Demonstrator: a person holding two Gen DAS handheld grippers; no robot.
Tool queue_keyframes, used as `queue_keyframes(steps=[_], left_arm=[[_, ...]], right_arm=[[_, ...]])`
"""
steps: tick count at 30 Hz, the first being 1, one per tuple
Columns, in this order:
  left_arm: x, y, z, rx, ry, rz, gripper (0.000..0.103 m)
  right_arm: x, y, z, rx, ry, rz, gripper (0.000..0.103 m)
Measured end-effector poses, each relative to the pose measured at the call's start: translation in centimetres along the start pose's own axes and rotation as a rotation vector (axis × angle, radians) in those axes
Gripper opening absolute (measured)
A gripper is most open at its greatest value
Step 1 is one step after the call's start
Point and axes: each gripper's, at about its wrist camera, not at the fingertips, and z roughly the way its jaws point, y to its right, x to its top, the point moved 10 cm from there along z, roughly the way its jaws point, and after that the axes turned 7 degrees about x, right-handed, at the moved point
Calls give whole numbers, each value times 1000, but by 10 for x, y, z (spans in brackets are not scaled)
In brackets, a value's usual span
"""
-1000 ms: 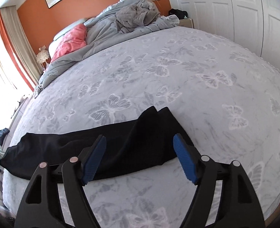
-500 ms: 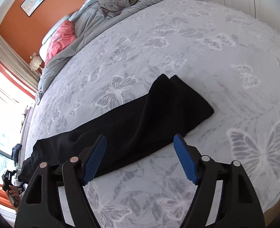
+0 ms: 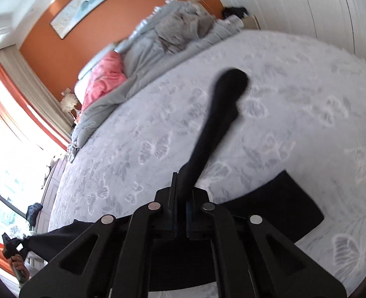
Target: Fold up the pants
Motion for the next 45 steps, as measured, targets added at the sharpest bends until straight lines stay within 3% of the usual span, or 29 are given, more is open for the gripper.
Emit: queue_keyframes(steps=[3, 6, 8, 12, 14, 16, 18, 20, 21, 23, 25, 27, 29, 31, 32, 33, 35, 38, 42, 44, 45], left_arm=[[-11, -11, -8, 59, 19, 116, 3], [-56, -83, 35, 118, -164, 33, 5], [-83, -118, 58, 207, -235, 36, 5], [-92, -119, 48, 109, -193, -4, 11], [-86, -117, 43, 50, -202, -70, 14], [-84, -120, 50, 39, -234, -142, 17], [-78, -119, 56, 60, -245, -169, 17], [-62, -110, 57, 27, -188, -162, 10], [-55, -105, 57, 50, -158, -129, 3], [-37, -78, 50, 95, -94, -13, 3], [-22, -44, 29, 82, -15, 102, 3], [-20, -26, 15, 79, 31, 173, 3], [-32, -46, 26, 212, 24, 229, 5], [-55, -95, 63, 322, -99, 192, 8], [-68, -119, 77, 335, -159, 150, 9], [-67, -123, 77, 266, -93, 128, 12], [-67, -121, 71, 210, -59, 103, 12], [-57, -109, 66, 216, -56, 105, 8], [-15, -55, 43, 174, 28, 192, 7], [5, -30, 27, 170, 89, 259, 7], [8, -26, 25, 172, 107, 277, 7]], right_arm=[[-43, 55, 23, -117, -126, 30, 3], [-103, 104, 51, -135, -267, 145, 3], [-125, 113, 57, -160, -314, 150, 3], [-120, 107, 49, -135, -298, 155, 4], [-124, 108, 48, -112, -298, 195, 8], [-126, 108, 53, -124, -304, 205, 9], [-123, 108, 54, -120, -291, 222, 11], [-117, 103, 59, -105, -266, 240, 10], [-110, 99, 62, -118, -259, 211, 5], [-86, 80, 57, -103, -192, 170, 3], [-52, 53, 34, -22, -77, 140, 3], [-38, 44, 17, -34, -26, 60, 3], [-58, 81, 27, -113, -92, 83, 3], [-98, 130, 54, -123, -218, 229, 4], [-108, 139, 61, -121, -246, 251, 4], [-107, 138, 62, -117, -238, 234, 4], [-95, 125, 60, -125, -233, 201, 4], [-51, 86, 60, -86, -181, 161, 4], [38, -8, 16, 79, 18, 23, 4], [51, -16, 2, 74, 67, -33, 4], [45, -1, 3, 55, 56, -22, 4]])
